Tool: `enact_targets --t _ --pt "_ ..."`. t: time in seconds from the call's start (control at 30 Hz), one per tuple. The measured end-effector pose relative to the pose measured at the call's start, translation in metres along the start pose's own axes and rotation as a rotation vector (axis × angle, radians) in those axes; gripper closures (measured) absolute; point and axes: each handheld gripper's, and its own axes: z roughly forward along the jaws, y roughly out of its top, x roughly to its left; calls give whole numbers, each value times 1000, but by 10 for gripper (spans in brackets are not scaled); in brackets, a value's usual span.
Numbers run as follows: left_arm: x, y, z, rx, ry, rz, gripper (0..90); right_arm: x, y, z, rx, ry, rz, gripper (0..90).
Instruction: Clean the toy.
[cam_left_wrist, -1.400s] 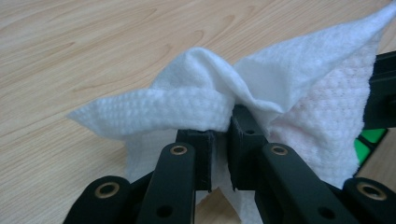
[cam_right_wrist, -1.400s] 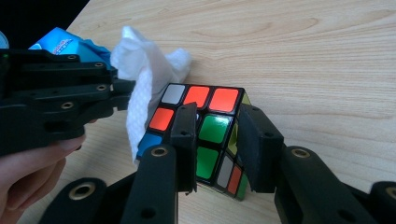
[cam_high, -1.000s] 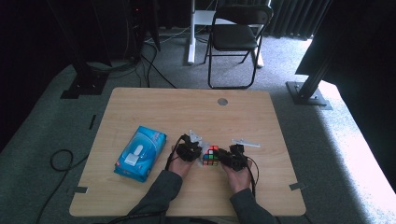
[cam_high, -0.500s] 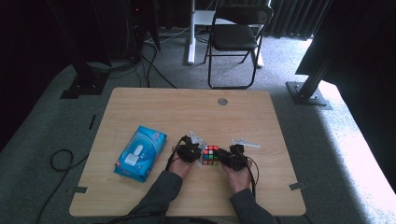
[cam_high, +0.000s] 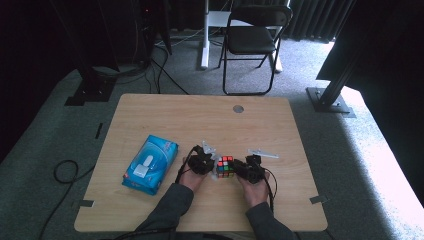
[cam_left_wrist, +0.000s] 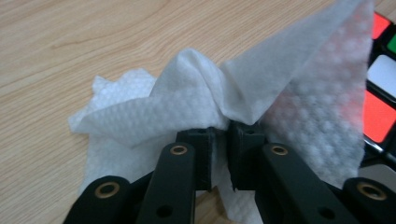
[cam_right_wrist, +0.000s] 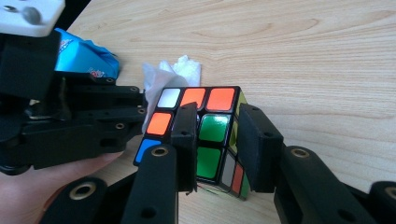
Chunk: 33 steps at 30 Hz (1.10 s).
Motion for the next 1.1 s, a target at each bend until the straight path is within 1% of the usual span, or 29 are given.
enact_targets --t 0.03,0.13,0.2,0.3,0.33,0.37,0.4,0.5,0.6,0.83,0.97,1.0,1.1 --pt "1 1 -5 -18 -3 -2 796 0 0 0 -1 -1 0 695" --pt "1 3 -11 -33 -4 5 796 0 0 0 -2 -1 0 696" --pt "0 3 -13 -36 -3 5 816 0 0 0 -2 -1 0 696" --pt "0 3 -22 -54 -14 6 842 0 0 0 -3 -1 0 696" --pt "-1 2 -26 -70 -18 1 844 0 0 0 -4 -1 0 696" --pt "-1 2 -26 -70 -18 1 847 0 0 0 -4 -1 0 696" --pt "-2 1 -29 -81 -21 -7 847 0 0 0 -4 -1 -1 696" --pt "-4 0 -37 -95 -35 -4 848 0 0 0 -4 0 0 696" --pt "-8 -1 -40 -93 -45 8 848 0 0 0 -4 0 0 696" --pt "-13 -5 -39 -83 -71 8 847 0 0 0 -5 0 0 696" --pt "-15 -7 -36 -71 -66 11 847 0 0 0 -4 1 0 696" --pt "-15 -7 -34 -59 -64 7 847 0 0 0 -4 1 0 696" --pt "-17 -10 -28 -22 -50 22 847 0 0 0 -5 0 0 696"
